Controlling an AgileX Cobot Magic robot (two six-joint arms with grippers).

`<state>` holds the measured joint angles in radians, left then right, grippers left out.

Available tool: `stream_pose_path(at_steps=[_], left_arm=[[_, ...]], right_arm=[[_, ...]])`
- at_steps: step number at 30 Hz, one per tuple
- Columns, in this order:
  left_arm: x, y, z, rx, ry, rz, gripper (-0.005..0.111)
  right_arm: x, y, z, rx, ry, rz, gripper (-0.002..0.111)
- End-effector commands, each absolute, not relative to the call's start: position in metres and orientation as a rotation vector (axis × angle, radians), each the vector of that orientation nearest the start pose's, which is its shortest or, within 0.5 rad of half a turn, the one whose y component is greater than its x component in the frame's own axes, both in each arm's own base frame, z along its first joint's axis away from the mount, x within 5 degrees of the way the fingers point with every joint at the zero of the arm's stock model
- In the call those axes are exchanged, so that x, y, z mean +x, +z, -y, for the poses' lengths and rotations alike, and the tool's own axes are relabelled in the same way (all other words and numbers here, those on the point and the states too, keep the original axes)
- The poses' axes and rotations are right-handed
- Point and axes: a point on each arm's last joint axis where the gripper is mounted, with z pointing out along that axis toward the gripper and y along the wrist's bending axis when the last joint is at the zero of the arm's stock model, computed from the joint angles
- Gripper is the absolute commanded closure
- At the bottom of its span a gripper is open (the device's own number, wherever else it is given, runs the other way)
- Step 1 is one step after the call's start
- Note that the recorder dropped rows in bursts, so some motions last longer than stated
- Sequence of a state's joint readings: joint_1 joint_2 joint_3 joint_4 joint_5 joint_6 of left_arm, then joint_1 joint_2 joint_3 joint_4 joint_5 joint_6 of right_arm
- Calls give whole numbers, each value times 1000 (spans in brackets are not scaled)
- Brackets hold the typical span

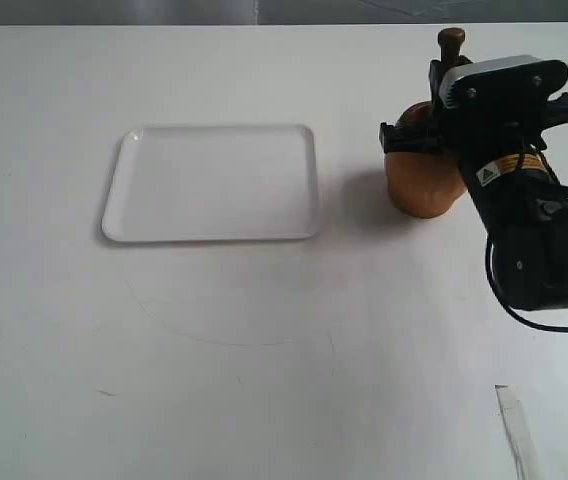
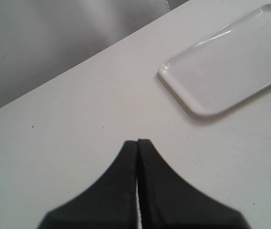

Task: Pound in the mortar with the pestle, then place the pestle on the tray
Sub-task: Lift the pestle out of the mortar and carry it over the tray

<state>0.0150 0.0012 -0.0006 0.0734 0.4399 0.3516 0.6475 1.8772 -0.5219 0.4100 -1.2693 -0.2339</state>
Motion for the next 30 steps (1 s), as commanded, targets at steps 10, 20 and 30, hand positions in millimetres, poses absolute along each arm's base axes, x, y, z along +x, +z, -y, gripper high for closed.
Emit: stream_pose_path(at_steps=[10, 20, 30], left_arm=[[51, 174, -3, 361, 302, -1897, 107], [51, 174, -3, 361, 302, -1897, 107], [51, 174, -3, 361, 302, -1897, 107]], right_arm=[[207, 292, -177, -590, 616, -1179, 108], [221, 309, -248, -1132, 286, -1593, 108], [243, 234, -327, -1494, 91, -1657, 108]])
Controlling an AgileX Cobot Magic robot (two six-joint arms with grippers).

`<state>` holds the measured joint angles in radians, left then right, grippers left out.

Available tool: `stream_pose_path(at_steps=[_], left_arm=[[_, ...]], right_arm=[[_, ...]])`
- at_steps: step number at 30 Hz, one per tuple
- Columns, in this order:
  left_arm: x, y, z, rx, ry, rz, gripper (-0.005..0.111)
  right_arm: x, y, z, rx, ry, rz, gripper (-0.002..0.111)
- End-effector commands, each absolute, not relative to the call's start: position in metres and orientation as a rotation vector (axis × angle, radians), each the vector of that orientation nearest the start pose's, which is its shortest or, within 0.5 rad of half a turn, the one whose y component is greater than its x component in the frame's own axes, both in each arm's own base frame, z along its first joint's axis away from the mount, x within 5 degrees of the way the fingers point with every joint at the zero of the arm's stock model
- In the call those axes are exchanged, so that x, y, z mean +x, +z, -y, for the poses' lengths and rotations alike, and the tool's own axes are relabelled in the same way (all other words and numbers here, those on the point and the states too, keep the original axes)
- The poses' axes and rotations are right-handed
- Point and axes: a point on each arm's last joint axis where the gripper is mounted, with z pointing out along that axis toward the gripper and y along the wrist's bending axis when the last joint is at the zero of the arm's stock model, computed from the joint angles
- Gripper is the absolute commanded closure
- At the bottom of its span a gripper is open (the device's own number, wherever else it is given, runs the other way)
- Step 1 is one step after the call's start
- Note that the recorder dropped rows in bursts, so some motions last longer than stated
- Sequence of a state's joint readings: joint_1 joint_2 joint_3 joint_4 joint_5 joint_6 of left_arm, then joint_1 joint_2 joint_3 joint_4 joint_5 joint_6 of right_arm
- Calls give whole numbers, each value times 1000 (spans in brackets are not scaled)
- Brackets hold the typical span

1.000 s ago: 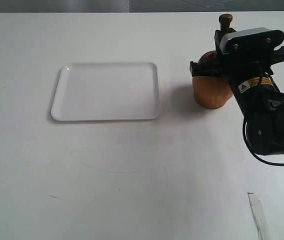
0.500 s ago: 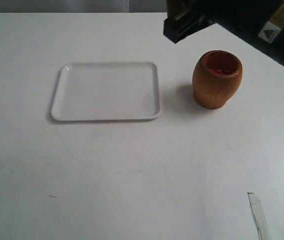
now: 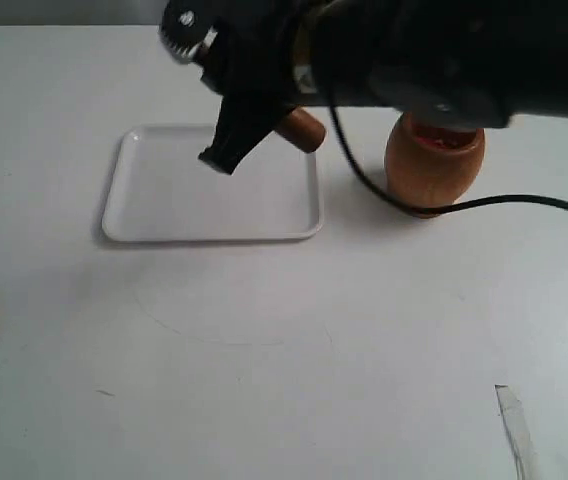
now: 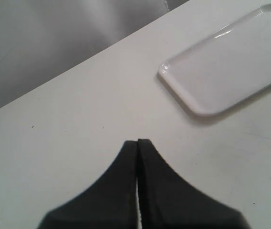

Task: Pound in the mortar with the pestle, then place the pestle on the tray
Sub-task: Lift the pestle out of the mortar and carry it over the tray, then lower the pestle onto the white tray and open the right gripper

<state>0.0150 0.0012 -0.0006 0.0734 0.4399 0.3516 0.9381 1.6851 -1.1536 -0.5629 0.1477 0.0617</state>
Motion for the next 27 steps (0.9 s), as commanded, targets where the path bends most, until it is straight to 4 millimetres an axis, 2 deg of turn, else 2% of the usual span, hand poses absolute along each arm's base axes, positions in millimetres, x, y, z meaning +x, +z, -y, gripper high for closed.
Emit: stream_pose_path(at_steps=[1, 5, 11, 14, 19, 22, 25, 27], left_arm=[[51, 174, -3, 361, 302, -1897, 107], [51, 174, -3, 361, 302, -1897, 107], [51, 174, -3, 361, 302, -1897, 107], [51, 174, -3, 361, 302, -1897, 107], [51, 174, -3, 361, 302, -1897, 107], [51, 174, -3, 361, 302, -1897, 107], [51, 174, -3, 361, 302, -1897, 107], [51, 174, -3, 361, 302, -1897, 107]], right_arm=[[246, 227, -332, -1511, 79, -1663, 108], [260, 194, -351, -1592, 32, -1684, 108], [275, 158, -369, -1663, -10, -1707, 108], [278, 143, -373, -1682, -24, -1734, 108], [279, 138, -375, -1686, -19, -1733, 105], [279, 138, -374, -1690, -23, -1727, 89], [279, 138, -374, -1690, -23, -1728, 63], [279, 139, -374, -1689, -23, -1727, 41]])
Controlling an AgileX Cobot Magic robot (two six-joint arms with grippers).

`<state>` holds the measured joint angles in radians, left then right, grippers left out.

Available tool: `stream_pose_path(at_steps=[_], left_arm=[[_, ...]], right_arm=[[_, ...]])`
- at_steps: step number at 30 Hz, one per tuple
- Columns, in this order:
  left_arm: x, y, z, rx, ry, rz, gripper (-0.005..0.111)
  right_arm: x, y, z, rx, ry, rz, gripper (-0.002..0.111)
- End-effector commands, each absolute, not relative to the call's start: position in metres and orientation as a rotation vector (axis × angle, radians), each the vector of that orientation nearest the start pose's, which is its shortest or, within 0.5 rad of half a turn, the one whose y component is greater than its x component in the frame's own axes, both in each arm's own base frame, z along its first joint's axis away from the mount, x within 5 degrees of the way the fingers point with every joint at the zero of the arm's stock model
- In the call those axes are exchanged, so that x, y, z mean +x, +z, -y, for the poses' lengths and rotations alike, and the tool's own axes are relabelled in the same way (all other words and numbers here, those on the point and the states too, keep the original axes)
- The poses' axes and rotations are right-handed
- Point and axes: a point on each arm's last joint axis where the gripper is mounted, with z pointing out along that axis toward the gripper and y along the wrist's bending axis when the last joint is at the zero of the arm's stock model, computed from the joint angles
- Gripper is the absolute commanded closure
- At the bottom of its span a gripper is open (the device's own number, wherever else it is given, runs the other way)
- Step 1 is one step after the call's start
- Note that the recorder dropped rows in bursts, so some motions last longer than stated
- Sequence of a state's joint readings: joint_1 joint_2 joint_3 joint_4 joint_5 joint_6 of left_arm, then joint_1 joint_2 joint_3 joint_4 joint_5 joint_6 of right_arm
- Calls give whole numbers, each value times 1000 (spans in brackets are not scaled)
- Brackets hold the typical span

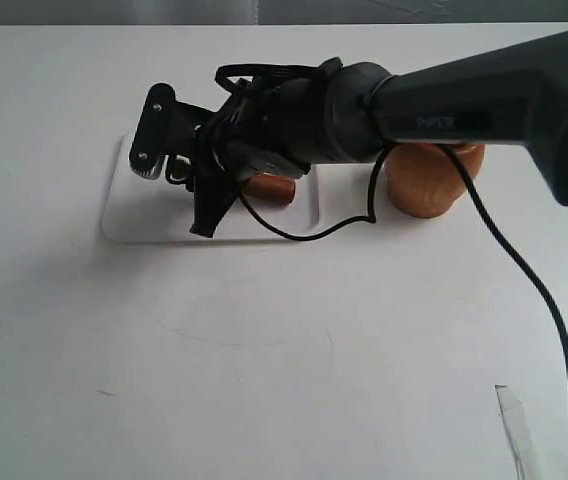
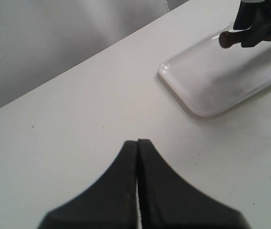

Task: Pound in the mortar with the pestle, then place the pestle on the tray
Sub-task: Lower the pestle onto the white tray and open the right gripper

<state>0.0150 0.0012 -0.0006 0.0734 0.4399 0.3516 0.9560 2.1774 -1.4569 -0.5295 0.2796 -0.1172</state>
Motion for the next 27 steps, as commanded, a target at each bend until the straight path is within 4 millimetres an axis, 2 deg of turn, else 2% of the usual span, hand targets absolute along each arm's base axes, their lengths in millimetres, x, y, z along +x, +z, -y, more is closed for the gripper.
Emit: stream_pose_path(at_steps=[1, 3, 7, 13, 16, 19, 22, 27], left_arm=[[51, 174, -3, 361, 302, -1897, 107], [51, 174, -3, 361, 302, -1897, 107], [51, 174, -3, 361, 302, -1897, 107], [51, 174, -3, 361, 302, -1897, 107], [51, 174, -3, 361, 302, -1897, 107], [51, 174, -3, 361, 302, -1897, 107], [51, 174, -3, 361, 302, -1897, 107], [51, 174, -3, 361, 302, -1897, 107]], right_arm=[[279, 140, -374, -1680, -18, -1731, 33], [279, 144, -373, -1648, -13, -1756, 27], [280, 159, -370, -1600, -36, -1776, 31], [278, 197, -359, -1526, -65, -1793, 57], [276, 220, -354, -1444, -42, -1809, 77], [273, 243, -350, -1367, -2, -1807, 90], [269, 265, -344, -1298, 36, -1799, 99], [259, 299, -331, -1222, 86, -1778, 102]])
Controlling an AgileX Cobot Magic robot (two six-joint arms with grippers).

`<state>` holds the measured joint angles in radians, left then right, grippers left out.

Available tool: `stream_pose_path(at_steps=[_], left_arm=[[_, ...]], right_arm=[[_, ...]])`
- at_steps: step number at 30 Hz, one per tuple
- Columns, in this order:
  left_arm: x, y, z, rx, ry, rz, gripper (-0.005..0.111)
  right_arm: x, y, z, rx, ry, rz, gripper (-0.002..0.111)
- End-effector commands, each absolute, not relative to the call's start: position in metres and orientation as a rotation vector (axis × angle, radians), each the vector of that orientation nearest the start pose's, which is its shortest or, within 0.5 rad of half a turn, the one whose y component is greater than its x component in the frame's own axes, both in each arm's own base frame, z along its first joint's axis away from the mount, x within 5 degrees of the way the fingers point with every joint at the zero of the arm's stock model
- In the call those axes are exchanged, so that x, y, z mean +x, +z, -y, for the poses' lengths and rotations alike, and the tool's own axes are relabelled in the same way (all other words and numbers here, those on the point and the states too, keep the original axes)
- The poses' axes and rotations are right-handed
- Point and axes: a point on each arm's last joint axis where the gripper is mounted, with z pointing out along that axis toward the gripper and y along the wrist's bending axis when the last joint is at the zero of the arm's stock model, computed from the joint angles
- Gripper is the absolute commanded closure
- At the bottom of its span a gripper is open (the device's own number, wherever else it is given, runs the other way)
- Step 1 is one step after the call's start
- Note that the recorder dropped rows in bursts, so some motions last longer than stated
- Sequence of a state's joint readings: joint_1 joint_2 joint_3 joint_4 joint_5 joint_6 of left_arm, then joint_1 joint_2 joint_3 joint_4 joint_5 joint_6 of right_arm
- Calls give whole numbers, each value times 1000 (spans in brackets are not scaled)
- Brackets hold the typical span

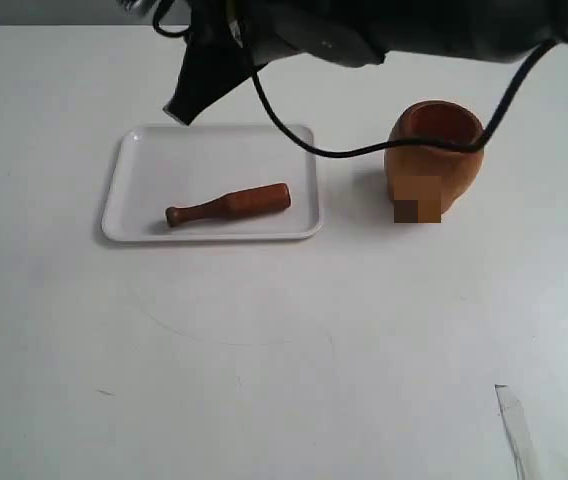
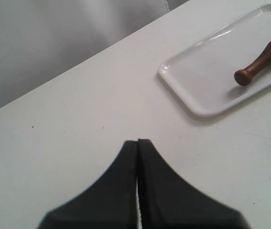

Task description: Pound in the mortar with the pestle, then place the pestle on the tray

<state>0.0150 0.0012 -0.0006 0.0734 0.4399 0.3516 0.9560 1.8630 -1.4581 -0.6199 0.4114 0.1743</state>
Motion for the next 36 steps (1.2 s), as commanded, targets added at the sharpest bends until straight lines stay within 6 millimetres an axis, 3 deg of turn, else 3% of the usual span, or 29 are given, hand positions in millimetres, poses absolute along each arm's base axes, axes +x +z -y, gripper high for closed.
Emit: stream_pose_path(at_steps=[1, 7, 12, 17, 23, 25, 29, 36], left_arm=[[51, 174, -3, 361, 302, -1897, 107], [51, 174, -3, 361, 302, -1897, 107], [51, 174, -3, 361, 302, -1897, 107], [51, 174, -3, 361, 302, -1897, 107], [51, 174, -3, 361, 302, -1897, 107], [51, 174, -3, 361, 302, -1897, 107], [51, 174, -3, 361, 302, -1897, 107], [51, 174, -3, 361, 302, -1897, 107]], right_arm=[[256, 303, -328, -1218, 99, -1762, 102], [217, 322, -295, -1198, 282, -1581, 106], [156, 349, -238, -1124, 521, -1274, 108], [114, 362, -175, -1005, 562, -1234, 108], [60, 345, -99, -902, 599, -1087, 108], [48, 340, -84, -841, 660, -1055, 108], [31, 327, -61, -710, 805, -1013, 108], [17, 282, -43, -683, 828, -951, 108]])
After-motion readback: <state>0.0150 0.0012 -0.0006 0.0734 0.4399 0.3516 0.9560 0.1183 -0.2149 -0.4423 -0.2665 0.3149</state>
